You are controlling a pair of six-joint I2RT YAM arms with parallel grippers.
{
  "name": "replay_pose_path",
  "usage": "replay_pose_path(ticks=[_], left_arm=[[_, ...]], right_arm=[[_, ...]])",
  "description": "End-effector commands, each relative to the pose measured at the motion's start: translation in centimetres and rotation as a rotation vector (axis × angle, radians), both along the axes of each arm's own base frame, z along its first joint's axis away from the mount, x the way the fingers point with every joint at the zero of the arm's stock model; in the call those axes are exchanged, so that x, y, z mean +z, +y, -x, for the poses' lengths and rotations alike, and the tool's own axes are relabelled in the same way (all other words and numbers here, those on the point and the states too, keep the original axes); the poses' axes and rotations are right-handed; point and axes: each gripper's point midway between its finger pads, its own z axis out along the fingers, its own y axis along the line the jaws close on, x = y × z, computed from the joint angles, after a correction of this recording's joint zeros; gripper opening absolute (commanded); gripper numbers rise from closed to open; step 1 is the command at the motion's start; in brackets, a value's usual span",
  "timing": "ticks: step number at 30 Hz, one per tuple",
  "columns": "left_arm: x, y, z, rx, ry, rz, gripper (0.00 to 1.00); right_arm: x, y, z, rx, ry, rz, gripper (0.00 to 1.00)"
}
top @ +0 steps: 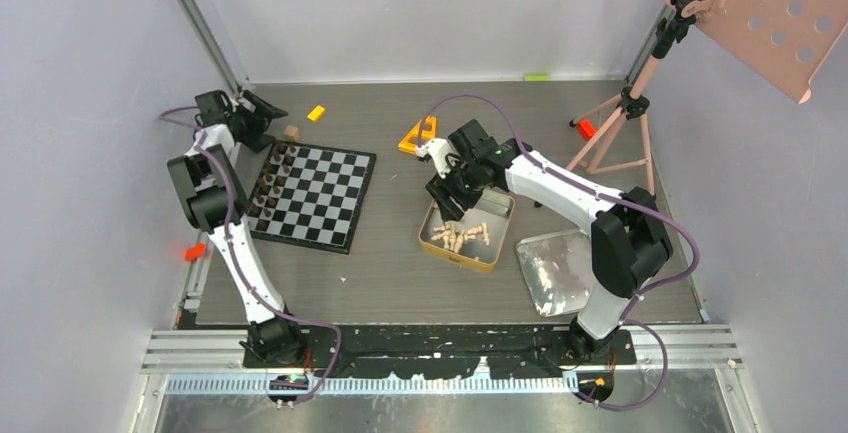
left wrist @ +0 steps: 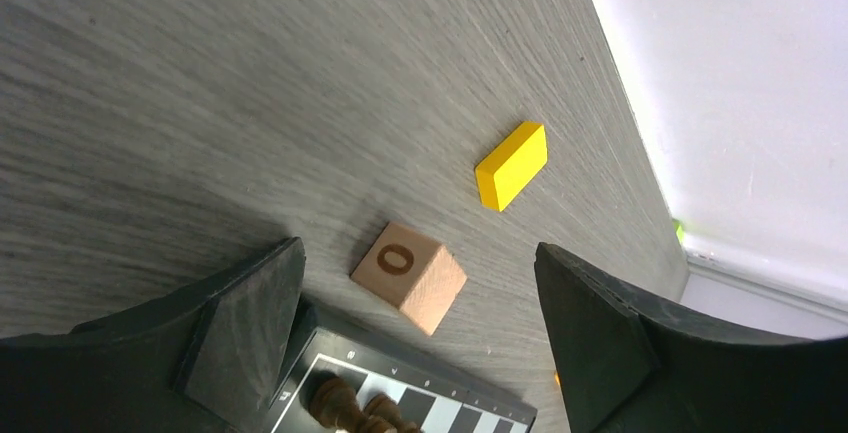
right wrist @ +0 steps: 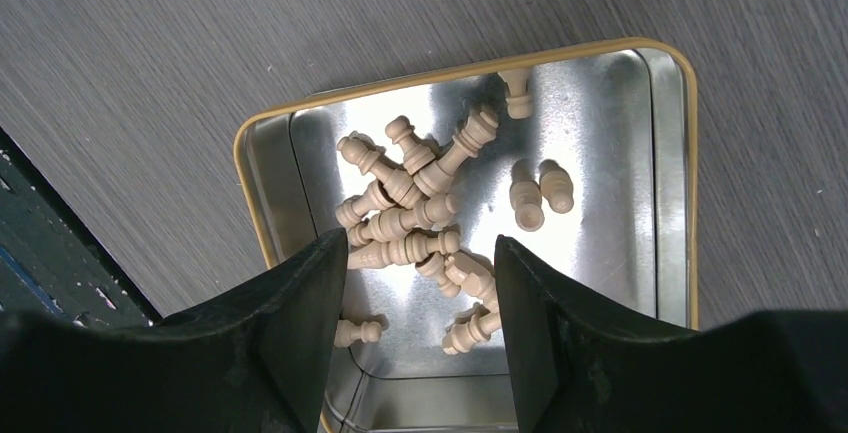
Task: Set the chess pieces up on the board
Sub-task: Adjust the chessboard at the center of the board.
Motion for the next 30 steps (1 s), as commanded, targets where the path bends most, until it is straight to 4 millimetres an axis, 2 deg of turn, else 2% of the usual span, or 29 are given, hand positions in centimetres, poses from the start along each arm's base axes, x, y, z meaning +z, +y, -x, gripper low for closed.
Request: replay_pose_path(ticks=[1, 7, 13, 17, 25, 30], left_arm=[[-1.6, -1.2, 2.7, -0.015, 0.058, 0.041, 0.89], [-1.9, -2.9, 6.0, -0.054, 0.093, 0.066, 0.88], [-2.0, -4.5, 8.1, -0.096, 0.110, 0.095, 0.87], [-2.7, -5.8, 9.8, -0.116, 0.138, 0.122, 0.86], [-3.0, -10.3, 10.8, -0.242, 0.155, 0.128, 0.86], [-2.7, -13.1, 10.5, -0.319, 0.144, 0.109, 0.86]], right_arm=[[0.4, 0.2, -0.5, 0.006, -0.035, -0.011, 0.62], [1.0, -0.1, -0.7, -0.002, -0.059, -0.005, 0.61], [1.8, -0.8, -1.2, -0.026, -0.079, 0.003, 0.61], [2.0, -1.3, -1.3, -0.045, -0.068, -0.001, 0.62], [2.4, -2.0, -1.1, -0.058, -0.066, 0.002, 0.62], [2.6, -2.8, -1.0, -0.074, -0.071, 0.013, 0.61]])
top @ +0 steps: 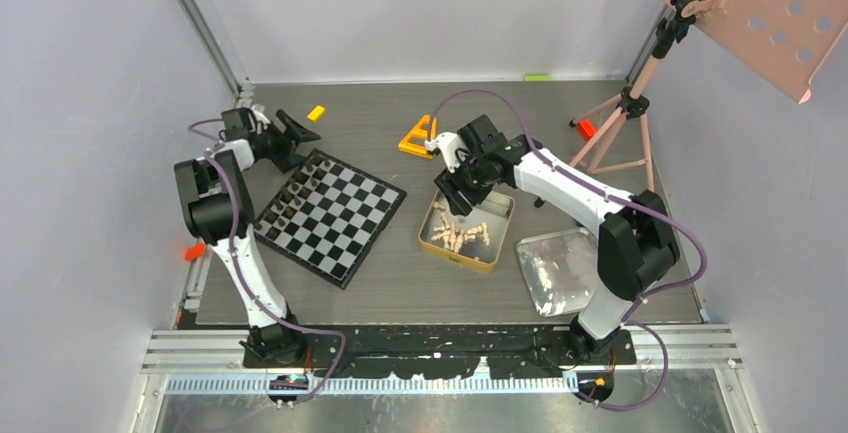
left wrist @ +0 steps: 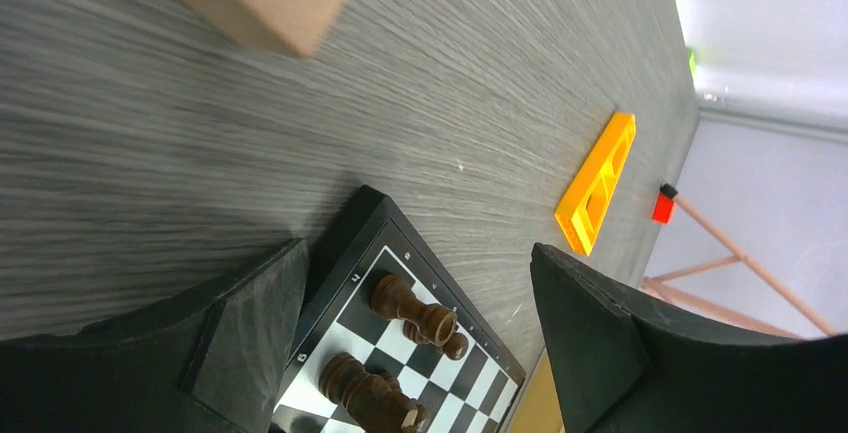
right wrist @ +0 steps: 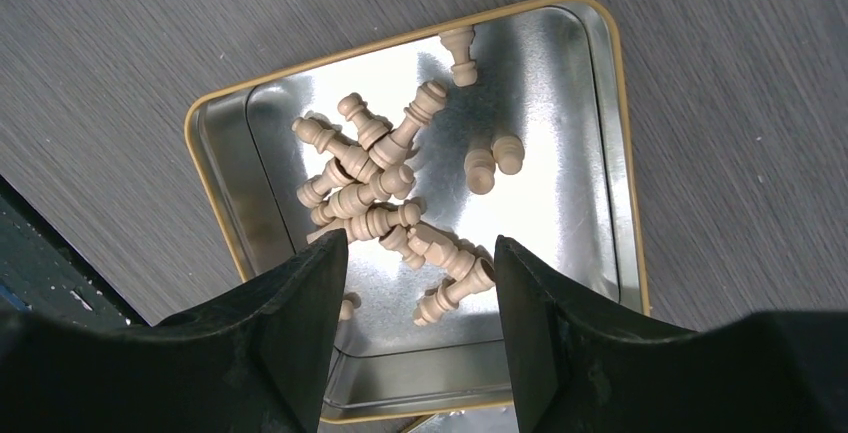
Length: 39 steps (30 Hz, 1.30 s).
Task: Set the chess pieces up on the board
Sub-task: Adjust the chessboard at the center of the board.
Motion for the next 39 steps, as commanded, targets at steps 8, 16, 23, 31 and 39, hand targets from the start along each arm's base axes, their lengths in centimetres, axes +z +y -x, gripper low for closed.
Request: replay_pose_path(ticks=[8, 16, 23, 31, 39], left_arm=[[-2.0, -9.5, 2.4, -0.228, 0.115, -0.002, 0.85], [0.2, -14.8, 1.2, -0.390, 0.049, -0.022, 0.86], [4.4, -14.5, -0.2, -0.423, -0.056, -0.092, 0.92], [9.7, -8.2, 0.9, -0.358, -0.190, -0.289, 0.97], [12.2, 2.4, 9.4, -0.332, -0.198, -0.488, 0.96]], right_arm=[[2.1, -2.2, 0.0, -0.038, -0.063, 0.004, 0.62], [1.7, -3.0, 0.0, -0.051, -0.058, 0.020, 0.61], [2.0, -3.6, -0.3, -0.067, -0.067, 0.032, 0.61], [2.7, -3.3, -0.5, -0.063, -0.078, 0.016, 0.61], [4.8, 0.2, -0.4, 0.029, -0.075, -0.060, 0.62]])
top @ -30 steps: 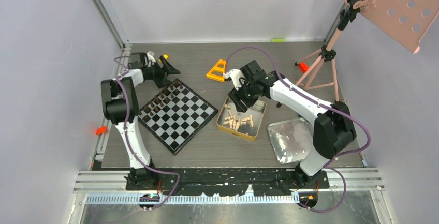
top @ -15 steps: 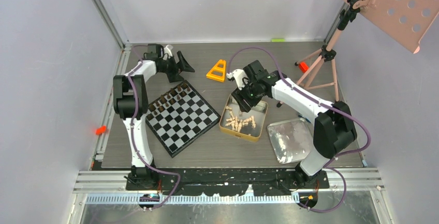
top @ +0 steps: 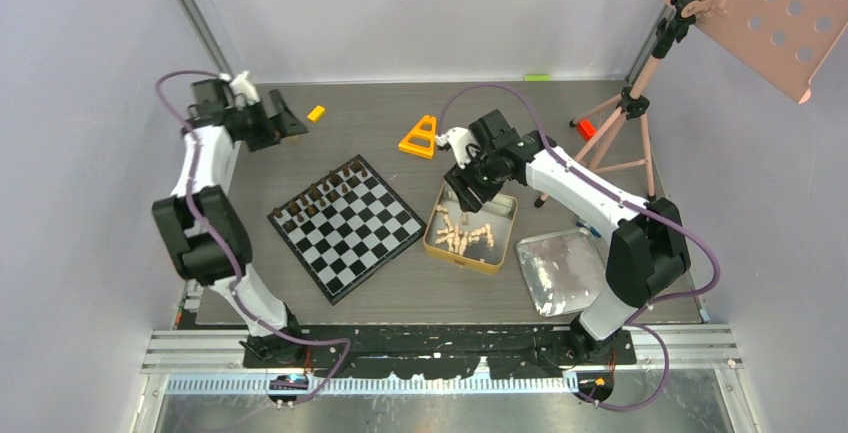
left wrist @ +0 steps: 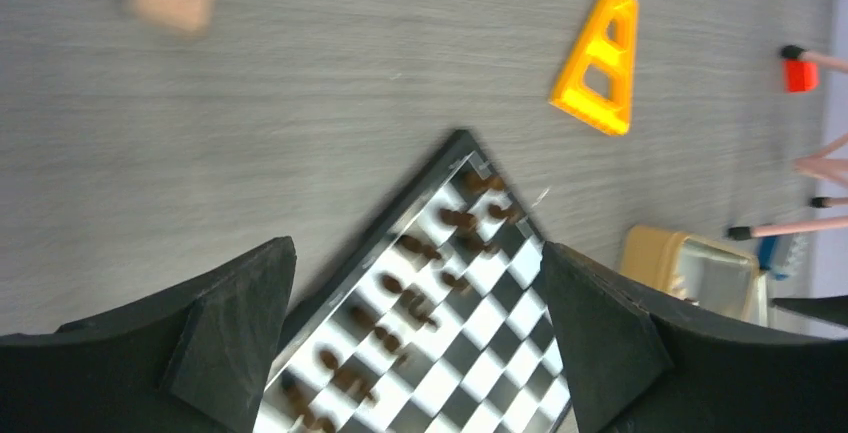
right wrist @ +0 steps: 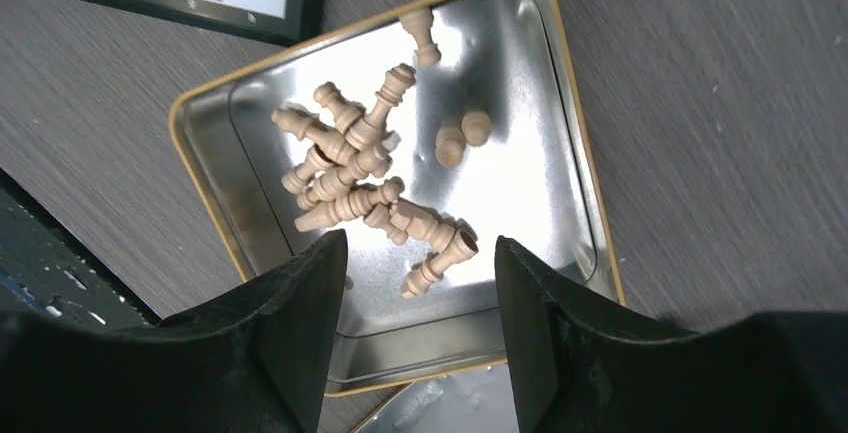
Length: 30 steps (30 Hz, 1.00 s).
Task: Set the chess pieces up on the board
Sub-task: Adjust the chessboard at the center of the board.
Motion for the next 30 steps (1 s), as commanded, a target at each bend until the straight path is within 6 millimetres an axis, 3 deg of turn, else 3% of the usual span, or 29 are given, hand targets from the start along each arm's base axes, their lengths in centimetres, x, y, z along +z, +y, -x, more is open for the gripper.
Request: replay_pose_path(ticks=[1, 5, 9, 13, 19, 25, 30], left_arm=[[0.6, 5.2, 6.5, -0.063, -0.020, -0.197, 0.96], [-1.2, 7.7, 12.7, -0.202, -0.009, -0.516, 0.97], [-4.1, 7.2, 18.2, -0.404, -0.050, -0.721, 1.00], [-6.0, 6.4, 21.1, -0.515, -0.093, -0.810, 1.00], [-6.9, 4.7, 23.0, -0.591, -0.193, -0.851, 1.00], [-8.3, 3.3, 23.2, -0.681, -0.286, -0.871, 1.00], [-9.6, 2.6, 23.6, -0.804, -0.345, -0.931, 1.00]], right_arm=[[4.1, 3.8, -0.4, 0.099, -0.081, -0.095, 0.62], [4.2, 6.7, -0.2, 0.159, -0.082, -0.106, 0.63], [3.6, 9.5, -0.2, 0.159, -0.035, -0.155, 0.63], [2.9, 12.0, -0.5, 0.147, 0.018, -0.198, 0.66], [0.8, 15.1, 0.6, 0.194, 0.080, -0.185, 0.70], [-1.3, 15.7, 0.8, 0.189, 0.128, -0.150, 0.70], [-1.9, 16.0, 0.7, 0.189, 0.152, -0.135, 0.70]])
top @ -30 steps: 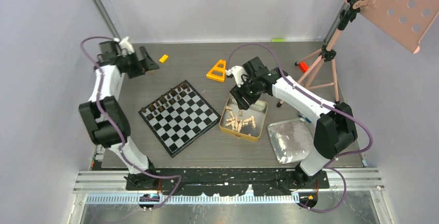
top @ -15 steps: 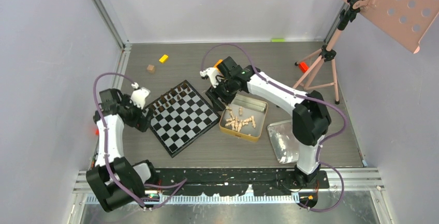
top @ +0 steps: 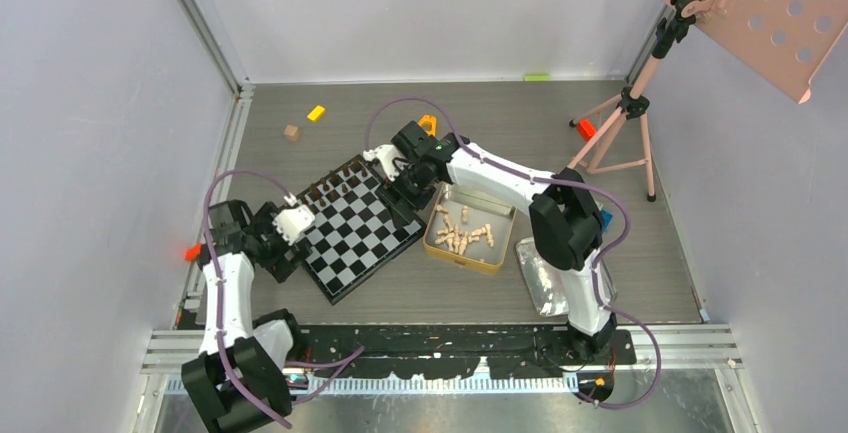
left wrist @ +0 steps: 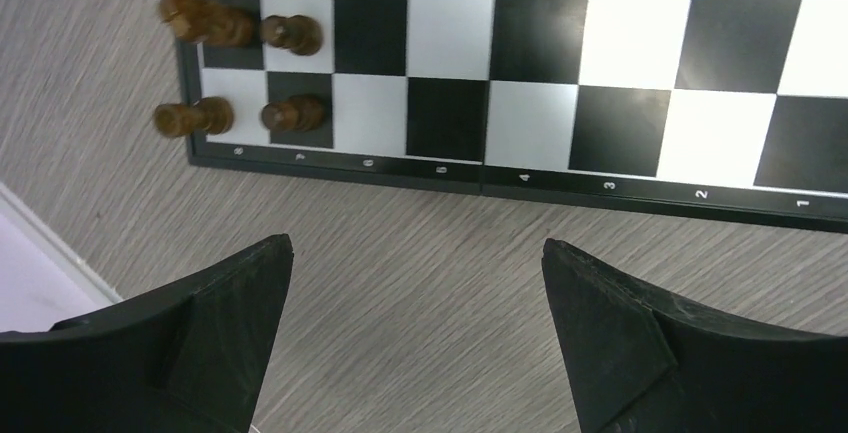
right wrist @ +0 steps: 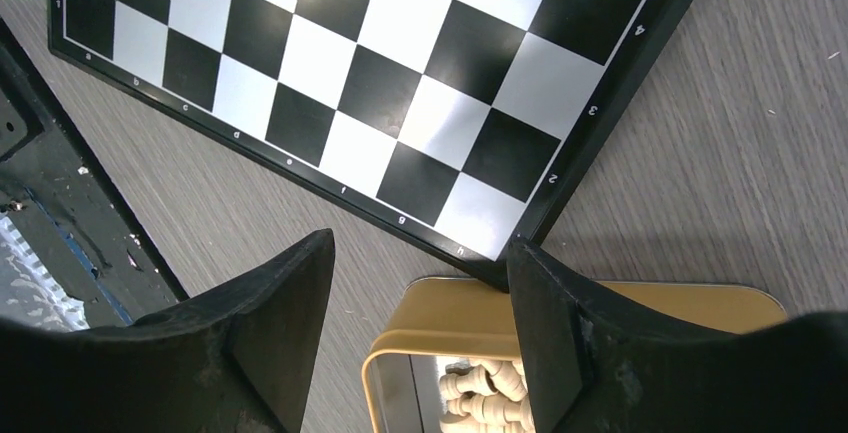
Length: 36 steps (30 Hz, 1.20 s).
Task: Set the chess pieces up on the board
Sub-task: Adjust the chessboard at the center of the board.
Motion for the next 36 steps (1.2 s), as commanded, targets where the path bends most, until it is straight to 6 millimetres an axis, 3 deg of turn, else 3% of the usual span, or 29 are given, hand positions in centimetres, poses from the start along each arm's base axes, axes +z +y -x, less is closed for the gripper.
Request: replay_pose_path(ticks=[1, 15, 29, 36], left_arm=[[0.1, -0.8, -1.0, -0.189, -0.102, -0.078, 1.00], [-2.3, -3.4, 0.2, -0.554, -0.197, -0.183, 1.00], [-2.3, -5.2, -0.7, -0.659, -0.272, -0.178, 1.00], [-2.4, -6.4, -1.2, -0.696, -0.268, -0.173, 1.00]], right_arm=[[1.0, 0.7, -0.7, -0.010, 0.005, -0.021, 0.70], [-0.8, 0.9, -1.6, -0.011, 0.027, 0.023, 0.70], [-3.1, -0.1, -3.6, -0.093, 0.086, 0.042, 0.70], [-4.5, -0.7, -3.0, -0.092, 0.136, 0.061, 0.70]])
